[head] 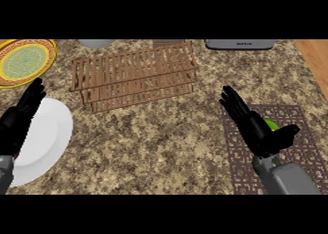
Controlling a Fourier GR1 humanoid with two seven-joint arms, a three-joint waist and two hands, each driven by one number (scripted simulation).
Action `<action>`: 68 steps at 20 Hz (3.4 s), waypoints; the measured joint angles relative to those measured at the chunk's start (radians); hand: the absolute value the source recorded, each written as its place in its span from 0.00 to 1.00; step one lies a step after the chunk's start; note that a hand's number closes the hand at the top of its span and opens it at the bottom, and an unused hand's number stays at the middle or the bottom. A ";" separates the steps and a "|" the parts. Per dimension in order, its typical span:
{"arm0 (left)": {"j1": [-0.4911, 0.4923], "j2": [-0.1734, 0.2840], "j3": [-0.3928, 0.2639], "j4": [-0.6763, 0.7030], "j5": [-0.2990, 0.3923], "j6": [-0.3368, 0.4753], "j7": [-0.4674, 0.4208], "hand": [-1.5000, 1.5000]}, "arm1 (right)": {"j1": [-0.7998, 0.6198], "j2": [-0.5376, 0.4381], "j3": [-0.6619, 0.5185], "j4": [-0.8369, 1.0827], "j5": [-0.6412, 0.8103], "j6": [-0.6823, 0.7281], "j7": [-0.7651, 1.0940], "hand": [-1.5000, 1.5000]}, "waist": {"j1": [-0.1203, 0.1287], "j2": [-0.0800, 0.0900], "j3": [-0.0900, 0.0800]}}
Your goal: Pick the lemon from the placemat and place it in the tiered shelf
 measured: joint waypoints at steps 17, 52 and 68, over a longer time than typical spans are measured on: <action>0.056 -0.203 -0.047 0.107 0.135 -0.007 0.204 0.50 | -0.099 -0.576 -0.318 0.560 0.138 0.464 -0.468 0.00 | 0.050 0.014 0.029; 0.080 -0.263 0.043 0.084 0.066 -0.032 0.281 0.50 | -0.155 -0.507 -0.125 0.139 0.580 0.488 0.051 0.00 | 0.013 -0.012 0.023; 0.092 -0.319 0.086 0.033 -0.008 -0.055 0.340 0.50 | -0.019 -0.345 -0.197 0.072 0.859 0.405 0.091 0.00 | 0.014 -0.010 0.022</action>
